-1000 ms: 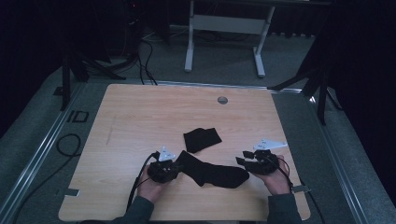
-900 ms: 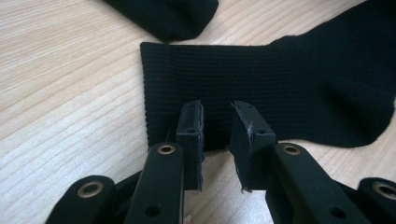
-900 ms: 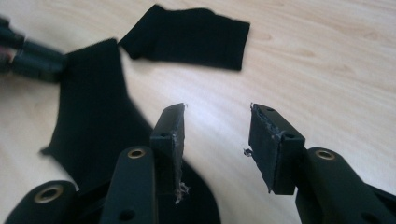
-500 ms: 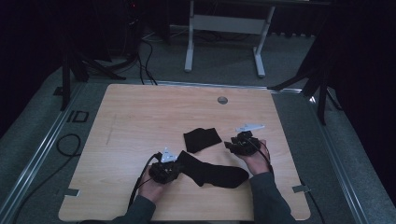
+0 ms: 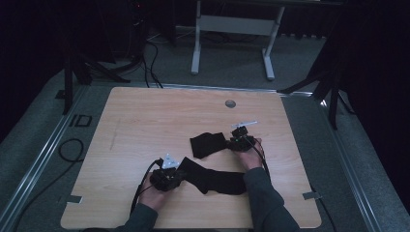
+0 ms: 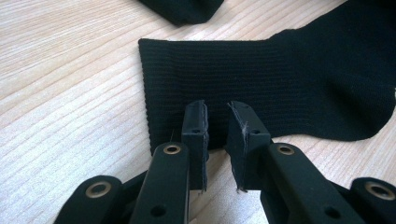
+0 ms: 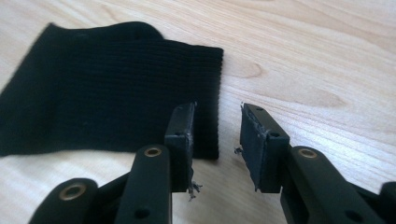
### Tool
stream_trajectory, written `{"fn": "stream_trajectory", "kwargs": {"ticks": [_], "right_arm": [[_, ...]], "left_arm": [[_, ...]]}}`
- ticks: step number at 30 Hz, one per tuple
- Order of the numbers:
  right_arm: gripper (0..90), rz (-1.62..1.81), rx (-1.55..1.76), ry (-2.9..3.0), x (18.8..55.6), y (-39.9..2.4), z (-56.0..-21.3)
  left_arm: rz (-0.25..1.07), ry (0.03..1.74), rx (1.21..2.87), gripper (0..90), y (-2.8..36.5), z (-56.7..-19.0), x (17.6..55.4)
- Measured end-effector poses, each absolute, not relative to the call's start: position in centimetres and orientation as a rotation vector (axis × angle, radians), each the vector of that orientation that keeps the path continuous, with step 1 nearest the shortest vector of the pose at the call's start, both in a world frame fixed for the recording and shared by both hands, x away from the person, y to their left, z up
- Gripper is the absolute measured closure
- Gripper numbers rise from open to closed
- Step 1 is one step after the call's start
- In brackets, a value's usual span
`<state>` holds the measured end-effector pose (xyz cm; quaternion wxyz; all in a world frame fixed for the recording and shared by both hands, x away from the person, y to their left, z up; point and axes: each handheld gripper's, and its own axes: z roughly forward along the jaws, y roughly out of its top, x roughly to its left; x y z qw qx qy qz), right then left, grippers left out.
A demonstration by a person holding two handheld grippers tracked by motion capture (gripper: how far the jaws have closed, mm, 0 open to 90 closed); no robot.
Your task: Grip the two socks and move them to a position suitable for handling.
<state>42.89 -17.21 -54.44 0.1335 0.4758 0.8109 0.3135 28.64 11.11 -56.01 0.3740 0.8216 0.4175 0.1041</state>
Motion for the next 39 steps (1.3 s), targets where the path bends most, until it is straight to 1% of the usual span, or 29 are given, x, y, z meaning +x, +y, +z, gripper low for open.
{"fn": "stream_trajectory", "kwargs": {"ticks": [4, 9, 12, 16, 26, 33, 39], "right_arm": [[67.9, 0.924, 1.403, 2.346, 43.1, -16.8, -54.9], [78.6, 0.901, 1.352, 2.371, 42.8, -16.4, -54.9], [81.4, 0.891, 1.373, 2.374, 42.8, -16.5, -54.8], [82.9, 0.902, 1.44, 2.355, 42.5, -17.2, -54.8], [83.3, 0.893, 1.539, 2.301, 41.0, -19.6, -54.8], [84.7, 0.896, 1.635, 2.226, 39.5, -22.7, -54.8], [85.5, 0.882, 1.661, 2.189, 38.7, -24.3, -54.8]], "left_arm": [[0.269, 1.066, 2.104, 77.7, 11.1, -56.0, 28.6], [0.273, 1.064, 2.106, 76.9, 11.1, -56.0, 28.6], [0.279, 1.064, 2.108, 76.7, 11.2, -56.0, 28.6], [0.267, 1.067, 2.102, 76.1, 11.3, -56.1, 28.6], [0.268, 1.067, 2.1, 76.0, 11.4, -56.1, 28.6], [0.267, 1.066, 2.098, 76.0, 11.4, -56.1, 28.6], [0.267, 1.064, 2.098, 76.0, 11.4, -56.1, 28.6]]}}
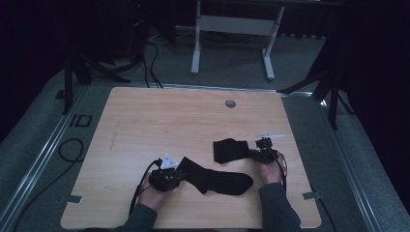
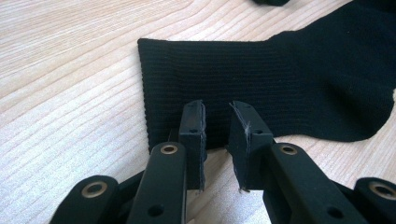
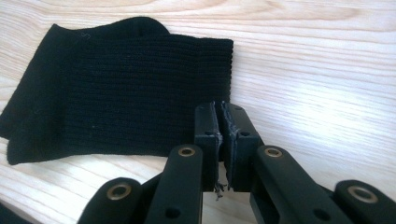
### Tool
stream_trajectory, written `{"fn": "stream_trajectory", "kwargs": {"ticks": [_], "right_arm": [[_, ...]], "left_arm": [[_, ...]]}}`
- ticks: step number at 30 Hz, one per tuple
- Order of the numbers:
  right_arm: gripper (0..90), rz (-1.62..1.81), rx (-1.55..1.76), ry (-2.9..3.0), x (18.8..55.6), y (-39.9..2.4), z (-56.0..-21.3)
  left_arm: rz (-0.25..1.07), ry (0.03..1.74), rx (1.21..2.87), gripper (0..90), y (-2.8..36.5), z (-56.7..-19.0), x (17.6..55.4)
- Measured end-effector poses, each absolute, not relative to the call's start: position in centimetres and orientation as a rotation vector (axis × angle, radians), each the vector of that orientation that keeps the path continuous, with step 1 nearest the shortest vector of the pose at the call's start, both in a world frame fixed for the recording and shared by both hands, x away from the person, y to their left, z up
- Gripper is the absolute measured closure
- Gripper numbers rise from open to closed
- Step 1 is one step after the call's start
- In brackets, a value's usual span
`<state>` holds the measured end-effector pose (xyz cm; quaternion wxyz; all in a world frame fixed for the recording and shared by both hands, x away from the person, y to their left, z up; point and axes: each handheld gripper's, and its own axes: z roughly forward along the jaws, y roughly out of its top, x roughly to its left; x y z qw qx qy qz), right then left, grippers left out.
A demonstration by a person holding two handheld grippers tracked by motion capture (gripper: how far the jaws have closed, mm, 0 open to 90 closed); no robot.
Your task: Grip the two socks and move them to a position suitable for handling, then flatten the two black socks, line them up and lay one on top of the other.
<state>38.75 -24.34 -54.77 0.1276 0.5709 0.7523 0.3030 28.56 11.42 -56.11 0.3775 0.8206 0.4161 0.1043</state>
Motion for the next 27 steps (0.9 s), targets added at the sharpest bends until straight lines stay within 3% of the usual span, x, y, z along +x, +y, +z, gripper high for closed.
{"fn": "stream_trajectory", "kwargs": {"ticks": [11, 27], "right_arm": [[86.7, 0.875, 1.669, 2.151, 38.2, -25.5, -54.4], [86.7, 1.063, 1.452, 2.125, 36.4, -23.5, -48.7]], "left_arm": [[0.27, 1.062, 2.102, 75.9, 11.4, -56.1, 28.6], [0.28, 1.064, 2.102, 75.4, 11.3, -56.1, 28.5]]}}
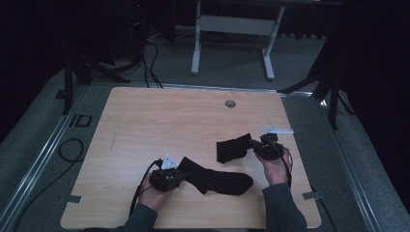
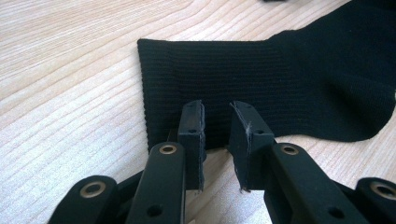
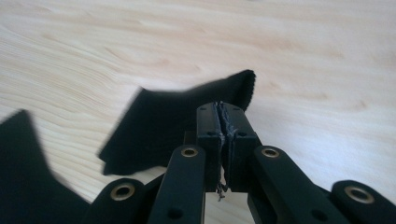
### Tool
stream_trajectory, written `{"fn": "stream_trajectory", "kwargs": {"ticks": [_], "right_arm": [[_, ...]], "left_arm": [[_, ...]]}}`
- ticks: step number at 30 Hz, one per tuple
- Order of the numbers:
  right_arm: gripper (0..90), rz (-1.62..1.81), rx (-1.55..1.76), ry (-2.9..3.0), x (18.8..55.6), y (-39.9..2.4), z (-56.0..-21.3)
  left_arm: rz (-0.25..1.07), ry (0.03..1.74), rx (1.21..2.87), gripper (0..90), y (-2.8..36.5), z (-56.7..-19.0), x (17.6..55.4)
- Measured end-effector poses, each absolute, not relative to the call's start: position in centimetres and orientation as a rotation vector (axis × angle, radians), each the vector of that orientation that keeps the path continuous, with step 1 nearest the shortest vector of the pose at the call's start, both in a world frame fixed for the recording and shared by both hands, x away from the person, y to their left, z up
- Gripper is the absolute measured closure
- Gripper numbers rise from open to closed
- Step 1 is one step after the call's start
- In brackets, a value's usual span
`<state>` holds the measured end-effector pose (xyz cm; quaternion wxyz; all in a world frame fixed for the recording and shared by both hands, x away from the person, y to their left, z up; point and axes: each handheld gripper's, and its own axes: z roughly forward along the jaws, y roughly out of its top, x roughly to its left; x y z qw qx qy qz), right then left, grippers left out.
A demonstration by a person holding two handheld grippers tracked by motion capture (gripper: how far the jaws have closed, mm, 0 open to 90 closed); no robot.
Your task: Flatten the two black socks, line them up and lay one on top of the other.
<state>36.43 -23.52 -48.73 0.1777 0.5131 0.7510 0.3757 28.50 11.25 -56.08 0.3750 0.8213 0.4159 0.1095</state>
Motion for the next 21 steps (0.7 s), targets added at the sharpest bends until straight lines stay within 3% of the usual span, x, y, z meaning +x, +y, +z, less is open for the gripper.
{"fn": "stream_trajectory", "kwargs": {"ticks": [15, 21], "right_arm": [[86.7, 1.142, 1.177, 2.257, 37.1, -14.2, -45.1], [86.8, 1.115, 1.044, 2.39, 38.0, -9.1, -45.7]], "left_arm": [[0.28, 1.065, 2.101, 75.1, 11.2, -56.1, 28.5], [0.28, 1.065, 2.1, 74.8, 11.2, -56.1, 28.5]]}}
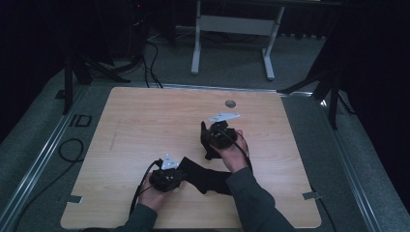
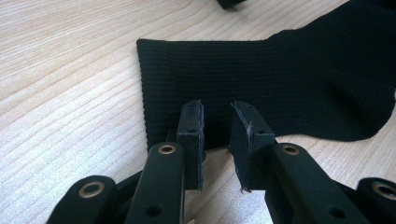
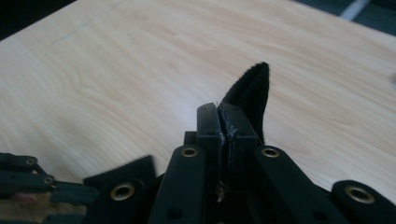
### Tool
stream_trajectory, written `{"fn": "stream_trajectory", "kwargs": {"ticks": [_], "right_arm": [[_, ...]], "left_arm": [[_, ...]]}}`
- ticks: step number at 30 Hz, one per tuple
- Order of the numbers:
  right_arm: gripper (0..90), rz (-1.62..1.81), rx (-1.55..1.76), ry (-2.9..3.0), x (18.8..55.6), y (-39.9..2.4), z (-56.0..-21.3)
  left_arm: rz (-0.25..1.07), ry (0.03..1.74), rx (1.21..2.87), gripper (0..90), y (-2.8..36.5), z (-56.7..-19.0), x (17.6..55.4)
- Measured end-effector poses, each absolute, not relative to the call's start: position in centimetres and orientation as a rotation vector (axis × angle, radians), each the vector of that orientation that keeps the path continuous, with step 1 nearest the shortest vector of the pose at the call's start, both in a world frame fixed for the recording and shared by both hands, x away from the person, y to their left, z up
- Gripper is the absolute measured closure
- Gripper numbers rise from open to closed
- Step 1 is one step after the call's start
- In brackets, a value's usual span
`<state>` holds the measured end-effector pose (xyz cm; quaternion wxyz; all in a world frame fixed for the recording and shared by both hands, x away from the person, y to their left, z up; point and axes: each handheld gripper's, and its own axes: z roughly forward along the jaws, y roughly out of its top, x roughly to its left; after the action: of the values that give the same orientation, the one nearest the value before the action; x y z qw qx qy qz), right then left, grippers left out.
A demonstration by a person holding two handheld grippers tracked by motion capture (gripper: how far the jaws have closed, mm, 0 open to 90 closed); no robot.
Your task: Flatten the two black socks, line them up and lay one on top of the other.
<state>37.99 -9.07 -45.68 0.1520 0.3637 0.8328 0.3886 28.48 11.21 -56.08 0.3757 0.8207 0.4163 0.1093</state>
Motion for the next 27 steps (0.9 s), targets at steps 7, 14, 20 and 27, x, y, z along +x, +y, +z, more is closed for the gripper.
{"fn": "stream_trajectory", "kwargs": {"ticks": [7, 14, 20, 27], "right_arm": [[79.3, 1.126, 0.998, 2.513, 39.0, -5.7, -47.8], [76.2, 1.131, 1.053, 2.475, 39.5, -8.4, -48.2], [85.3, 0.848, 1.113, 2.462, 40.0, -12.2, -51.4], [85.5, 0.709, 1.195, 2.467, 40.5, -15.3, -53.8]], "left_arm": [[0.279, 1.064, 2.101, 74.8, 11.2, -56.1, 28.5], [0.278, 1.063, 2.1, 74.5, 11.2, -56.1, 28.4], [0.278, 1.065, 2.096, 74.5, 11.2, -56.1, 28.5], [0.279, 1.066, 2.1, 74.5, 11.3, -56.1, 28.4]]}}
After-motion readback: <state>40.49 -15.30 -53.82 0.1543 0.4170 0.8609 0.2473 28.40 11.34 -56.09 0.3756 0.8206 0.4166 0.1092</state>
